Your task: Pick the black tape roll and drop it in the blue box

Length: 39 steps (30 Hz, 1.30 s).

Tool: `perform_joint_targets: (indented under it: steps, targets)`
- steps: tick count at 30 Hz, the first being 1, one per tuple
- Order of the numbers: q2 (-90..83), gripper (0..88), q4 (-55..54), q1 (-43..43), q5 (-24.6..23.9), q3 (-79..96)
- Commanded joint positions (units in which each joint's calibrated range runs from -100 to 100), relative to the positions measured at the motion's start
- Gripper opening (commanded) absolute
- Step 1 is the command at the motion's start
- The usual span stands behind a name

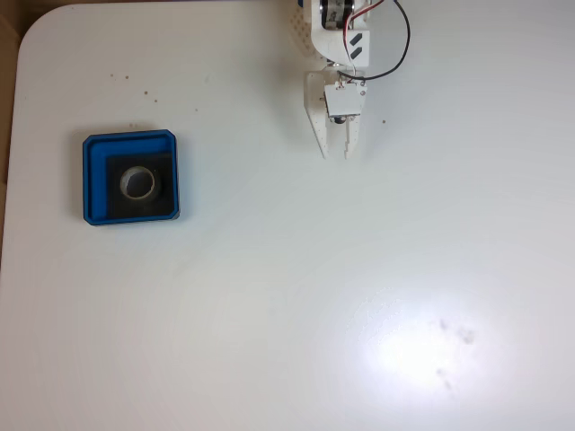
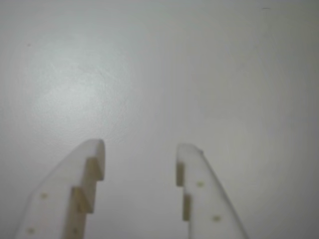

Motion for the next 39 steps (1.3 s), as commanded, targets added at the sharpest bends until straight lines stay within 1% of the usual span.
perform_joint_targets:
  steps: [1,11,13,17,19,39]
  targets:
    - [-0.6,13.1,-1.4,-0.1,0.3,0.1]
    - [-0.7,12.5,-1.4,0.0,0.2,0.0]
    - [-0.7,10.6,-1.4,0.0,0.2,0.0]
    - [-0.7,3.9,-1.4,0.0,0.2,0.0]
    - [-0.6,2.4,-1.2,0.0,0.2,0.1]
    - [-0.6,2.1,-1.1,0.1,0.2,0.1]
